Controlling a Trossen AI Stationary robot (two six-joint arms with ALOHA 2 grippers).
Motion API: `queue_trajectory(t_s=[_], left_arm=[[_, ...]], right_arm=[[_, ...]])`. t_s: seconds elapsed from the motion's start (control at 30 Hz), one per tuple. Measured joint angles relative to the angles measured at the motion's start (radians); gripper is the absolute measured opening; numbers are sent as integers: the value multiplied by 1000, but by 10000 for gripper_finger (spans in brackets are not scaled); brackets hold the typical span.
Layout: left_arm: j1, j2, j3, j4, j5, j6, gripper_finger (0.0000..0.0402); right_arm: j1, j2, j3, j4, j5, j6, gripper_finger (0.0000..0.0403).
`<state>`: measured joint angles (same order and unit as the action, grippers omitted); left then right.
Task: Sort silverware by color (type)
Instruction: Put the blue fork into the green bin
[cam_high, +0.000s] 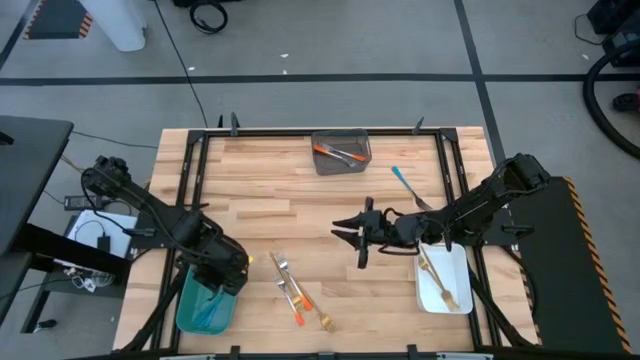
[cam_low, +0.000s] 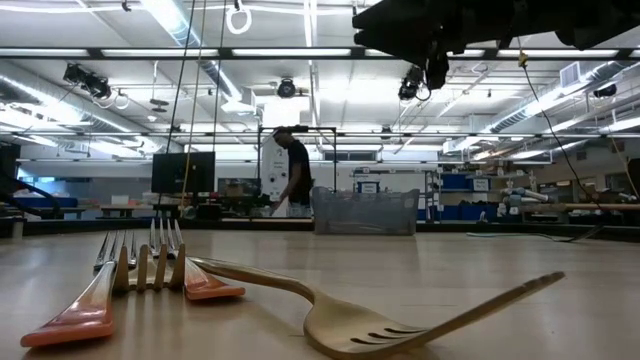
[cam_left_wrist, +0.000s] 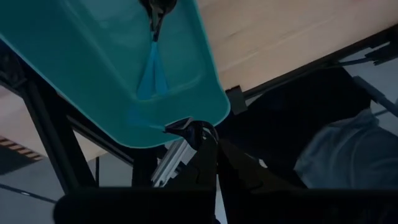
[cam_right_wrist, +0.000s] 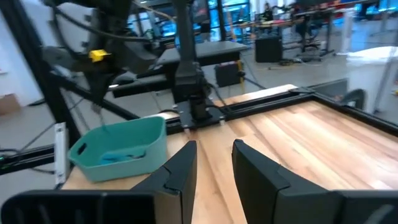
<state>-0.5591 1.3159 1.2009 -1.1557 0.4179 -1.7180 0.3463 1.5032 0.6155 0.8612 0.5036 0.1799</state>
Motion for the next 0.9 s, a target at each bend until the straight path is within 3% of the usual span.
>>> queue_trajectory(t_s=[0.43,0.67,0.9], left_arm=[[0,0,-49,15,1,-49,11],[-7,0,-170,226,31,-96,11],[-6,-9,-227,255,32,-81,11]], right_arm=[[1,0,0,-1,-113,-79,109],[16,0,0,-28,-152,-101,109],[27,0,0,-42,-183,-120,109]])
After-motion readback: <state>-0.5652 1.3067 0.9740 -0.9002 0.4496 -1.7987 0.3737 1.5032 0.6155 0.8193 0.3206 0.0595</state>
